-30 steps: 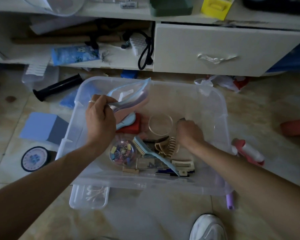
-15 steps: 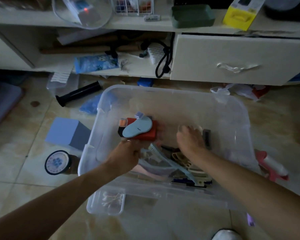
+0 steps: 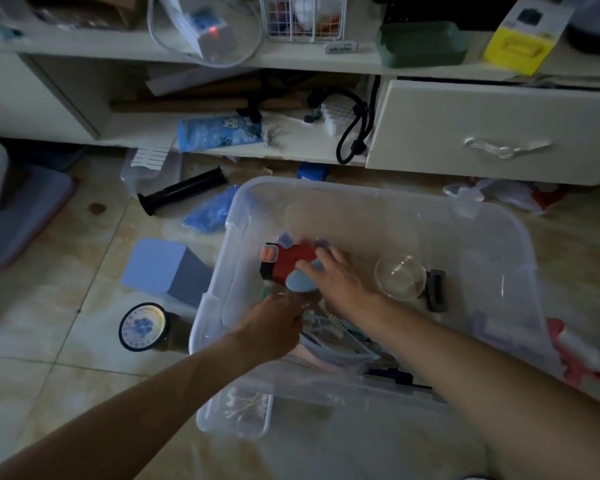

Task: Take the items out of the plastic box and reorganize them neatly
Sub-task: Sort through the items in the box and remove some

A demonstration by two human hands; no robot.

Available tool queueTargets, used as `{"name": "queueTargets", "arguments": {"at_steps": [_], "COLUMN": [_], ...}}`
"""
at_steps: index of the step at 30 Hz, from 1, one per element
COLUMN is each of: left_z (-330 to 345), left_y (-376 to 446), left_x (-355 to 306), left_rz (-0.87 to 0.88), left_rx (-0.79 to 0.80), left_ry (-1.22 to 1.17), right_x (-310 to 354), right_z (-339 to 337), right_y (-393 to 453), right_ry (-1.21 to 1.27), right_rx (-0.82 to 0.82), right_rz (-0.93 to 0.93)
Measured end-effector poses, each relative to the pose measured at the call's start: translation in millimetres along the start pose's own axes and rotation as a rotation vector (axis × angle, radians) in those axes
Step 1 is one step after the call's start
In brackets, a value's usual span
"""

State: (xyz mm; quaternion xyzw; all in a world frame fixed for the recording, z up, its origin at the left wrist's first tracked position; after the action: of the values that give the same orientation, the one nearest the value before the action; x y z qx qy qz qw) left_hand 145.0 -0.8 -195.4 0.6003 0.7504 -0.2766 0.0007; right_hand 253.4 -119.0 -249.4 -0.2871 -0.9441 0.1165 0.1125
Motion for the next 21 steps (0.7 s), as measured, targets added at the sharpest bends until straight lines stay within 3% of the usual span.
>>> {"name": "queueTargets", "arguments": {"at_steps": [7,10,16,18,21], "left_z": [-5.4,-6.2,-6.4,-10.0,-13.7], "left_y": [-1.6,-1.6,10.8,12.1,15.9], "left_x": [1.0,-1.4,5.1,8.6,13.1], "left_rz": [-0.181,-0.205,-0.022,0.043,0.104], "left_rx": [0.024,0.015,-0.001,0.043,0.087], "left_ry": [-0.053,0.039,-0.227,-0.275,-0.218], "right_x": [-30.0,-27.0,-37.0,-37.0,-30.3], "right_z": [15.1,16.8,-17.2,-36.7,-47.0], "right_y": [-45.5,-39.5,-37.6,-46.4,-65.5], "right_ry": [0.116,0.164,0.428,0.589,0.606], "right_rx": [0.019,0.019,-0.17,-0.095,0.253], "right_rz": [0.074,0.058,0.141,0.097,-0.031]}}
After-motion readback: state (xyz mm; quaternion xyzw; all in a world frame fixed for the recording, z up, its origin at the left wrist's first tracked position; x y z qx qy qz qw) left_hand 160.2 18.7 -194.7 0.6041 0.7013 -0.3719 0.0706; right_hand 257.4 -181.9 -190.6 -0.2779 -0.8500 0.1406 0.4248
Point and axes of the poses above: each hand's wrist, its own y-axis towards the middle knuckle, its own z-axis out of the palm, x = y × z, the point moved 1 cm from there along y, towards the middle knuckle, and after that the axes turned 9 degrees about -z, right-handed, at the moved point
